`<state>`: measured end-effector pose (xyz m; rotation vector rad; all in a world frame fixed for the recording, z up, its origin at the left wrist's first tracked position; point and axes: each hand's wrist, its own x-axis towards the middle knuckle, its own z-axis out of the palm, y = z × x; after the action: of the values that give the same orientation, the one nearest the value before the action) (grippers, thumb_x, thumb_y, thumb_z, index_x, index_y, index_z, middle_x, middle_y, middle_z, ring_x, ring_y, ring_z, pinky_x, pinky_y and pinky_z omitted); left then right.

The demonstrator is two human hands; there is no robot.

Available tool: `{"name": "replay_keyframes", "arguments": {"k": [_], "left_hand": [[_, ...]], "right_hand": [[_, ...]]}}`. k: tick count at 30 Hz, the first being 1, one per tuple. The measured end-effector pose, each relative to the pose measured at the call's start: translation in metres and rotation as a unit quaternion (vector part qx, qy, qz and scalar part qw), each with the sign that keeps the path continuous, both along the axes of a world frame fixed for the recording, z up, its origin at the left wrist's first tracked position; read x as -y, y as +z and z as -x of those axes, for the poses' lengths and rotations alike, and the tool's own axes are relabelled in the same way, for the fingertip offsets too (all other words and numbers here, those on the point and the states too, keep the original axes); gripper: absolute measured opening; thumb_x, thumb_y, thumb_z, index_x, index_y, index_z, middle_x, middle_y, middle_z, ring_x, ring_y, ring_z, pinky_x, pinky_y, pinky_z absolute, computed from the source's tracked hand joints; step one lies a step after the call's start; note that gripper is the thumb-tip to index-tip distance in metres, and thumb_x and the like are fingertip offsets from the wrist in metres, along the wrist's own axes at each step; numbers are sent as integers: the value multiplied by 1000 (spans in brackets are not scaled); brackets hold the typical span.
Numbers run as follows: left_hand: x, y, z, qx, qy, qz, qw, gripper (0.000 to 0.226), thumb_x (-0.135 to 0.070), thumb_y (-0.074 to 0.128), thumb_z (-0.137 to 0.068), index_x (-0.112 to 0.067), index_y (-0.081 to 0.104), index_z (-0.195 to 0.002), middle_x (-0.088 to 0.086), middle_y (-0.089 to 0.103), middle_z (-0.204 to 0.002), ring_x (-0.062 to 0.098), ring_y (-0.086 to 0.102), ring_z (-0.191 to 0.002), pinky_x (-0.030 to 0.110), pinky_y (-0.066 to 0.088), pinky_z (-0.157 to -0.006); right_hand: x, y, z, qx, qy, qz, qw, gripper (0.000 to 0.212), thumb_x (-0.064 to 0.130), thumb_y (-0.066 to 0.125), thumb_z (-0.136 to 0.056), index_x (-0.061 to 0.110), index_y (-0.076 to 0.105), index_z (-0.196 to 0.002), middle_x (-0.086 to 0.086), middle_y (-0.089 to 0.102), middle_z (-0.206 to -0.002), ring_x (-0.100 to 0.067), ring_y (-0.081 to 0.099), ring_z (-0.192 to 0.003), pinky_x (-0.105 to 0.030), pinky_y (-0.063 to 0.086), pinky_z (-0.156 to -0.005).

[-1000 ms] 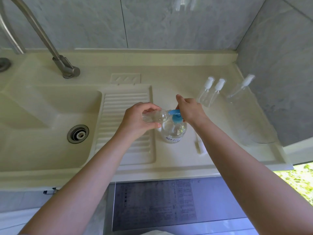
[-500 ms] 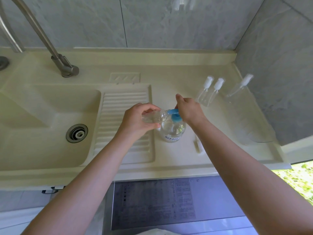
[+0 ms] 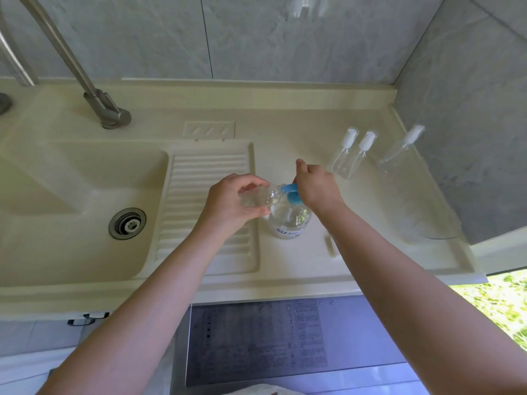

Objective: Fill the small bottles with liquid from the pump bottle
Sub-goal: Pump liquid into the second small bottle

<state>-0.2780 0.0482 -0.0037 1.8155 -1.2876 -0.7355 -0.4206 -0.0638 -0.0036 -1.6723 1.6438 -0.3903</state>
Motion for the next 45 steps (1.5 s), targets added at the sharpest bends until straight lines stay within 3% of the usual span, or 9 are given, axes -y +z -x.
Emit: {"name": "replay_keyframes", "arguments": {"k": [7, 12, 16, 22, 28, 32, 37, 41, 45], "left_hand": [[-2, 2, 0, 0, -2, 9, 1000, 49, -15, 90, -61, -35, 70, -101, -4, 66, -105, -4, 55, -92, -2, 35, -76], [-2, 0, 0, 4, -7, 1, 1000, 49, -15, 90, -61, -32, 72, -103, -4, 67, -105, -8, 54, -91, -1, 34, -76], [-1, 0, 1, -2, -5, 8, 1000, 49, -16, 90, -61, -33, 71, -103, -7, 67, -105, -10, 54, -91, -3, 34, -77], [-1, 3, -1, 0, -1, 8, 1000, 50, -16, 90, -61, -33, 72, -105, -9, 65, -103, -16, 52, -87, -2, 35, -74], [-2, 1, 1, -2, 2, 5, 1000, 50, -17, 90, -61, -35, 72, -104, -10, 65, -104, -17, 52, -87, -2, 35, -73], [-3, 1, 3, -1, 4, 2, 1000, 50, -16, 90, -61, -32, 72, -105, -8, 65, -104, -10, 54, -88, -3, 34, -74], [-4, 0, 4, 4, 3, 15, 1000, 49, -14, 90, -61, -31, 72, -103, -4, 66, -103, -14, 53, -85, -2, 34, -76], [-5, 1, 4, -1, 8, 22, 1000, 48, -14, 90, -62, -31, 72, -103, -6, 65, -101, -18, 52, -84, -2, 34, -75], [-5, 1, 4, -10, 9, 22, 1000, 48, -15, 90, -62, -30, 72, -104, -7, 65, -102, -17, 53, -84, 1, 38, -74]], "right_hand": [[-1, 8, 1, -3, 23, -6, 1000, 46, 37, 32, -98, 5, 65, -90, -16, 67, -97, -36, 60, -92, -39, 50, -84], [-4, -3, -4, -45, 40, 39, 997, 41, 33, 28, -98, 15, 55, -72, -14, 68, -92, -37, 57, -82, -34, 42, -68], [-2, 7, 2, -2, 21, -5, 1000, 53, 46, 30, -100, 8, 66, -89, -14, 68, -94, -33, 60, -89, -38, 50, -86], [-5, 23, 16, 71, 53, -59, 994, 51, 55, 42, -97, 14, 64, -77, -4, 64, -77, -21, 60, -62, -35, 52, -80], [-19, 15, 21, 90, 48, -13, 995, 51, 47, 45, -98, -3, 58, -96, -6, 55, -80, -21, 49, -70, -32, 41, -68], [-27, 13, 14, 87, 50, 32, 994, 43, 37, 40, -104, -3, 52, -91, -6, 49, -80, -19, 39, -67, -27, 33, -58], [-29, 9, 11, 73, 43, 65, 994, 39, 34, 40, -104, 2, 50, -84, -12, 52, -84, -25, 43, -78, -33, 33, -66], [-27, 14, 13, 72, 41, 35, 996, 52, 42, 35, -105, -5, 57, -99, -17, 62, -98, -32, 53, -91, -35, 41, -77], [-25, 14, 14, 73, 44, 31, 996, 55, 44, 34, -105, -6, 56, -99, -13, 58, -91, -27, 50, -84, -34, 38, -73]]}}
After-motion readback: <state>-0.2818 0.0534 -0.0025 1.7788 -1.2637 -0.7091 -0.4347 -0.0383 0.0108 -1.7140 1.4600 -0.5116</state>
